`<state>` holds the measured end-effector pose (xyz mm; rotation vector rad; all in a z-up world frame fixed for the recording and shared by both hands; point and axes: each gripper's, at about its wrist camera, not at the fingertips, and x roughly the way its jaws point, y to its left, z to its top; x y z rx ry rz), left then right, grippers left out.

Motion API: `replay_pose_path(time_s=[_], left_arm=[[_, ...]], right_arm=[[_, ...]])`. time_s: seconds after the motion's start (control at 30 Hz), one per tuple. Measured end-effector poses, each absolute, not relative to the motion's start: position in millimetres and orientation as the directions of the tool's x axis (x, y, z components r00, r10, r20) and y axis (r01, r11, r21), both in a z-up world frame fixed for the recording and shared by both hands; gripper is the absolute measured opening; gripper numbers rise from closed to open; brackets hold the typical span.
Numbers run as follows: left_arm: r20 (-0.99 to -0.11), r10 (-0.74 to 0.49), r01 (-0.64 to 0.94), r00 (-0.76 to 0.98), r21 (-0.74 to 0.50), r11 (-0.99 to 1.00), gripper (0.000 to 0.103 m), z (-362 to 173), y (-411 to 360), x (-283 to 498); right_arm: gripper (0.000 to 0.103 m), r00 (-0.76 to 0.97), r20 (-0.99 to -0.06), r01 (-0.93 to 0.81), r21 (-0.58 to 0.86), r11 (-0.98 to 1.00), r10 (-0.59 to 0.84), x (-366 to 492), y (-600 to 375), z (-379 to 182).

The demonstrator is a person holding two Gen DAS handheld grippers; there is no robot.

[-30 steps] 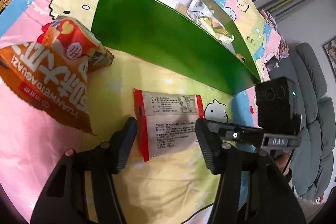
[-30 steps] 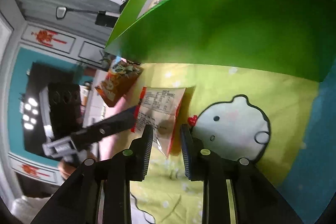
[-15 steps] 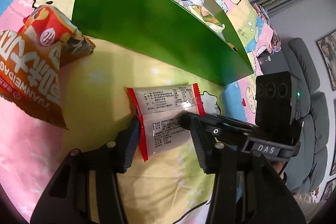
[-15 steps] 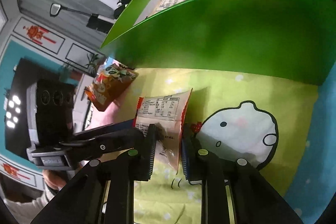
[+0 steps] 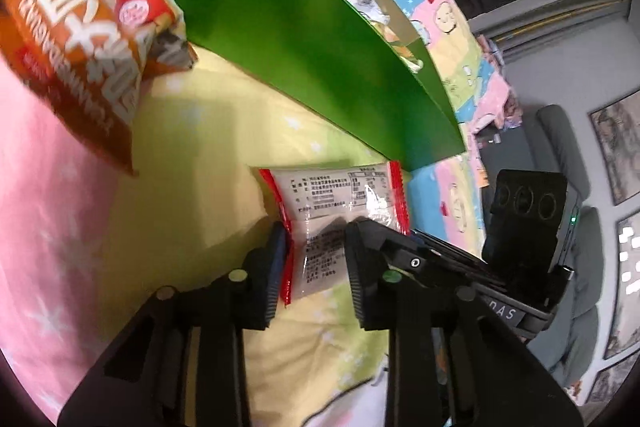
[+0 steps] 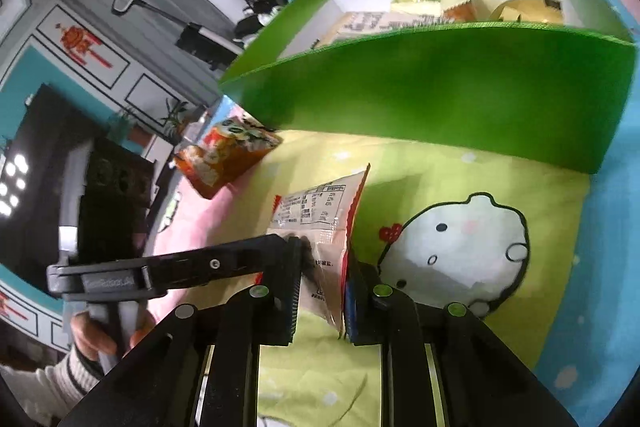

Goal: Organize snacks
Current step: 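Lift the biscuit packet and carry it over the green box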

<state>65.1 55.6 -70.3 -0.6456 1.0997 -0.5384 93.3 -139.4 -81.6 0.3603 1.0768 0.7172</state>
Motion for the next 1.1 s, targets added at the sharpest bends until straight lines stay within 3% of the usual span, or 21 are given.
replay_pose_path(time_s=[0.6, 1.1], left_arm=[[-0.562, -0.708, 0.237, 0.429, -0.686, 0.688, 0.026, -2.4, 31.2, 67.0], [-0.568, -0.669, 0.308, 0.480, -0.605, 0.734, 0.026, 32.9, 11.2, 119.1]], right_arm=[[0.018, 0.411, -0.599, -0.411, 0.551, 0.726, 0.687, 76.4, -161.3, -11.8], [0.018, 0.485, -0.553, -0.431, 0.522, 0.736, 0.677, 120.3, -175.4, 19.1]])
